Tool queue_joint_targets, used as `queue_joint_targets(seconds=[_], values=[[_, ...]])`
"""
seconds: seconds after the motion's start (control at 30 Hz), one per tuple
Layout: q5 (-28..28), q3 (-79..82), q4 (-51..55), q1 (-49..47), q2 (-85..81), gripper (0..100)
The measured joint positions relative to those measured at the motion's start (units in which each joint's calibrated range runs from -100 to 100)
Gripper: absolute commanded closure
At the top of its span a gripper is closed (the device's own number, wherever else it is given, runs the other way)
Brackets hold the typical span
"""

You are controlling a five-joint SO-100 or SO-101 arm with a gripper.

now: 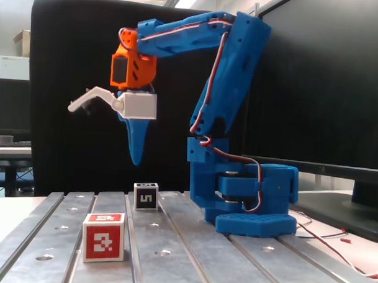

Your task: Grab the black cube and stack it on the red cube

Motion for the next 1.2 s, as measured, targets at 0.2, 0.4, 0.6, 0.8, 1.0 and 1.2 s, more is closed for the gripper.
queue_joint_targets(seconds=[0.2, 0.4, 0.6, 0.8, 1.0, 1.2], values=[[0.0, 0.0, 0.1, 3.1, 2.5, 98], [0.0, -0.1, 0.5, 3.3, 2.5, 81], [0.0, -0.1, 1.5, 3.6, 2.5, 74], [0.0, 0.8, 1.3, 3.5, 2.5, 72], [0.0, 4.3, 0.9, 3.5, 2.5, 72], [-0.7, 7.0, 0.0, 4.6, 2.5, 72]])
